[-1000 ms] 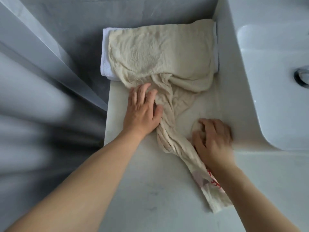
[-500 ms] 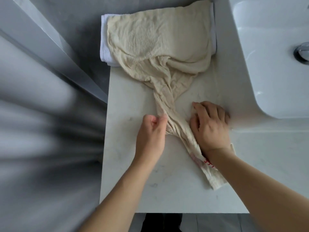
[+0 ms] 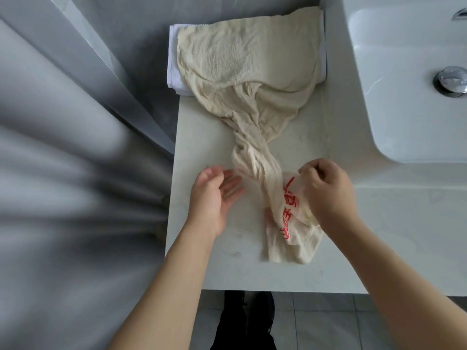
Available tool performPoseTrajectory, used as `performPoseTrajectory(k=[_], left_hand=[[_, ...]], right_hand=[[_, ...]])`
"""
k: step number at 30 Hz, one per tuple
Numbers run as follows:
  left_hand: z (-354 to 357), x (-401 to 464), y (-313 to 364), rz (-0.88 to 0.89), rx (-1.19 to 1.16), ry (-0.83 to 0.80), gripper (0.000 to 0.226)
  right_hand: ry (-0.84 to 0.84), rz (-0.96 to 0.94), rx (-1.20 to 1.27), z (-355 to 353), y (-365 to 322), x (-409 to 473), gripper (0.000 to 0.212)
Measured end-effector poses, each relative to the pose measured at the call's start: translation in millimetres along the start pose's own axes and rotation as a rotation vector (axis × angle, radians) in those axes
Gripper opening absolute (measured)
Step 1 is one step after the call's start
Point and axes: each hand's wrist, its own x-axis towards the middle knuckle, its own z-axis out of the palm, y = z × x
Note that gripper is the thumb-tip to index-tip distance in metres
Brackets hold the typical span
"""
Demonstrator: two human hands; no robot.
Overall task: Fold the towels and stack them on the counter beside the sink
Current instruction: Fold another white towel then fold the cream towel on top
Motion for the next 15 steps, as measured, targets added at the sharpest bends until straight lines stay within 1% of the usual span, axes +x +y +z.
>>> performPoseTrajectory(k=[1, 2, 3, 5, 6, 7, 8, 9, 10, 11, 12, 13, 15], left_hand=[[-5, -1, -2, 0.061, 0.208, 0.102, 0.011], [-9, -2, -4, 0.126, 0.400, 0.159, 0.008], [-9, -6, -4, 0.186, 0.544, 0.157, 0.006], [-2, -15, -5, 0.232, 0.780, 0.032, 0.026], [3, -20, -7, 0.219, 0.942, -0.037, 0.038], [9, -25, -12, 0.190, 1.115, -0.082, 0.045], [14, -28, -18, 0.200, 1.273, -0.109, 0.044], [18, -31, -22, 0.240, 1.375, -0.115, 0.039], [20, -35, -24, 0.261, 1.375, -0.119, 0.036], [22, -38, -24, 0.256, 1.259, -0.125, 0.037], [23, -44, -19, 0.202, 1.026, -0.122, 0.037], [23, -50, -10, 0.122, 0.733, -0.091, 0.038], [15, -58, 11, -0.084, 0.251, -0.058, 0.036]], right_hand=[[-0.052, 0.015, -0.052, -1, 2, -5, 0.015], [-0.117, 0.043, -0.116, -3, 6, -9, 0.014], [-0.178, 0.093, -0.148, -5, 10, -11, 0.013], [-0.280, 0.248, -0.072, -14, 17, -12, 0.014], [-0.319, 0.315, -0.017, -17, 18, -13, 0.014], [-0.340, 0.351, 0.018, -19, 20, -13, 0.012], [-0.338, 0.352, 0.018, -19, 22, -13, 0.011], [-0.305, 0.333, 0.001, -18, 23, -12, 0.010], [-0.249, 0.307, -0.030, -17, 24, -10, 0.010], [-0.182, 0.282, -0.064, -17, 24, -8, 0.010], [-0.120, 0.259, -0.102, -18, 24, -6, 0.010], [-0.069, 0.236, -0.148, -19, 24, -5, 0.012], [-0.044, 0.171, -0.273, -24, 25, -5, 0.024]])
